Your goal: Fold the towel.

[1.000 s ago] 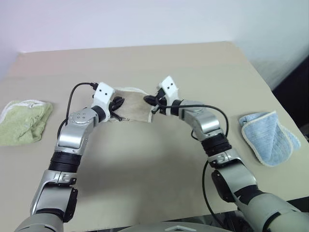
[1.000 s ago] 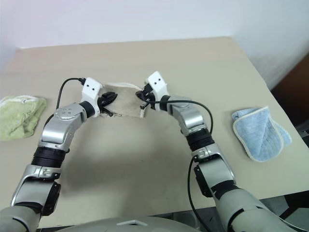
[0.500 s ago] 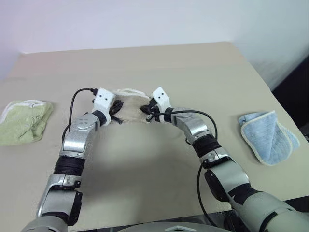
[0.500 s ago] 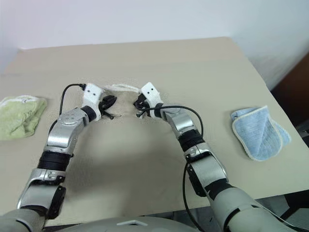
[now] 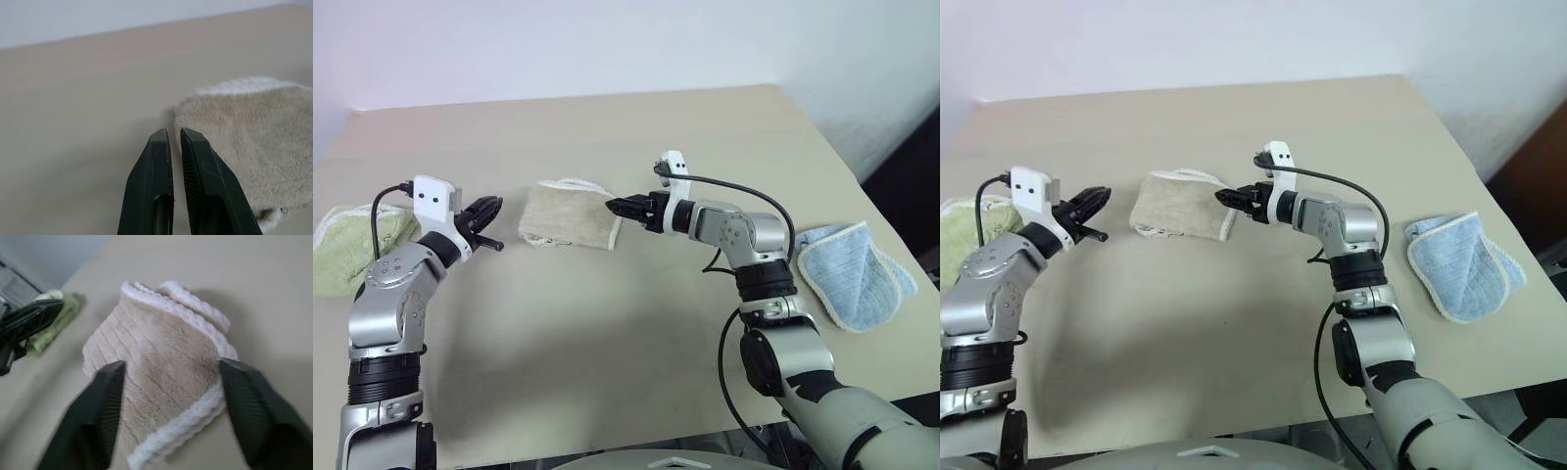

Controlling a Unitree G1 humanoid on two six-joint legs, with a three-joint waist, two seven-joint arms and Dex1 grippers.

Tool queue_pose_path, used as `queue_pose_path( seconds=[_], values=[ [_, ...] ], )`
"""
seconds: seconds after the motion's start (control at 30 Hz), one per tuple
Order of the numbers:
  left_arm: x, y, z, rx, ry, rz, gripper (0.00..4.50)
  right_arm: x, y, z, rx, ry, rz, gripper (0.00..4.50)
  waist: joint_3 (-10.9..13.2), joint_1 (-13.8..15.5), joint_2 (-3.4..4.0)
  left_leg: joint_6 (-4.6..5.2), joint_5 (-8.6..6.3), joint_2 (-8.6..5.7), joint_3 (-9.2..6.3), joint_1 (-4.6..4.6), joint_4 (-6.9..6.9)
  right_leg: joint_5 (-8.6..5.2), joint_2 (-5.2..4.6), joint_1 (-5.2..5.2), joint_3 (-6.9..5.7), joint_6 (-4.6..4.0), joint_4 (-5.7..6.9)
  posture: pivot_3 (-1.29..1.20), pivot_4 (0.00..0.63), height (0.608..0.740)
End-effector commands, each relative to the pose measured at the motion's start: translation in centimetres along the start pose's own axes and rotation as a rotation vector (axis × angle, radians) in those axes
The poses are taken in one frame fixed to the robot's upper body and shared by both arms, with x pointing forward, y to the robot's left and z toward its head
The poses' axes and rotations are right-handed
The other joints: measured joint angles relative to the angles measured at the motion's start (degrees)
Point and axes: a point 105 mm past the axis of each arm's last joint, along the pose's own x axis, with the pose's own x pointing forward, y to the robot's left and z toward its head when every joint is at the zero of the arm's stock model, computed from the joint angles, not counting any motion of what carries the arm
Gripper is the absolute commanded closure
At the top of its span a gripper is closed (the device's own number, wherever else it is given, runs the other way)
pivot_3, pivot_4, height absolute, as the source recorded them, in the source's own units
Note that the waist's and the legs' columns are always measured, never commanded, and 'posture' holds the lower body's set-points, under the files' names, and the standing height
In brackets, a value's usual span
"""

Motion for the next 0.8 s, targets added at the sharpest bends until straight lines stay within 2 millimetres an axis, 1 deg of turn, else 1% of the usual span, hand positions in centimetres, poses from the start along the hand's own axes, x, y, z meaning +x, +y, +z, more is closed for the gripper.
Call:
queue_pose_path(
  seconds=[0.03,0.13,0.3,0.43,0.57,0.8],
  values=[
    [-0.9,-0.5,1.8,0.018,-0.058,-0.023,4.07,0.5,-0.3,0.6,0.086,-0.018,0.006,0.08,0.0,-0.2,0.00,0.01,-0.01,0.00,0.00,-0.02,0.00,0.01,0.00,-0.01,0.00,0.03,-0.01,0.00,0.150,0.728],
    [-1.4,-0.9,1.5,0.016,-0.047,-0.044,4.07,1.0,-0.3,0.3,0.121,-0.002,0.016,0.03,0.0,-0.6,0.00,0.03,-0.02,-0.03,0.00,-0.05,-0.05,0.01,0.01,-0.03,0.00,0.02,-0.02,0.00,0.150,0.728],
    [-1.7,-1.0,1.4,0.012,-0.043,-0.048,4.07,1.5,-0.2,-0.2,0.161,0.019,0.026,0.03,0.0,-0.8,0.00,0.02,-0.01,-0.05,0.01,-0.03,-0.05,0.01,0.02,-0.05,0.00,0.04,0.00,0.00,0.150,0.728],
    [-1.8,-1.0,1.4,0.008,-0.040,-0.051,4.07,2.1,1.2,-0.5,0.178,0.041,0.083,0.03,0.0,-0.8,0.00,0.02,-0.01,-0.03,0.00,-0.02,-0.05,0.01,0.04,-0.04,0.00,0.04,0.02,0.00,0.150,0.728],
    [-1.6,-1.1,1.4,0.001,-0.040,-0.054,4.07,3.4,2.3,-0.8,0.188,0.052,0.103,0.03,0.0,-0.8,0.00,0.02,-0.01,-0.04,0.01,-0.03,-0.05,0.01,0.04,-0.04,0.00,0.04,0.01,0.00,0.150,0.728],
    [-1.4,-1.5,1.2,-0.004,-0.041,-0.059,4.07,5.7,4.0,-1.8,0.181,0.097,0.124,0.03,0.0,-0.8,0.00,0.02,-0.01,-0.03,0.00,-0.03,-0.06,0.01,0.04,-0.05,0.00,0.04,0.00,0.00,0.150,0.728]
  ],
)
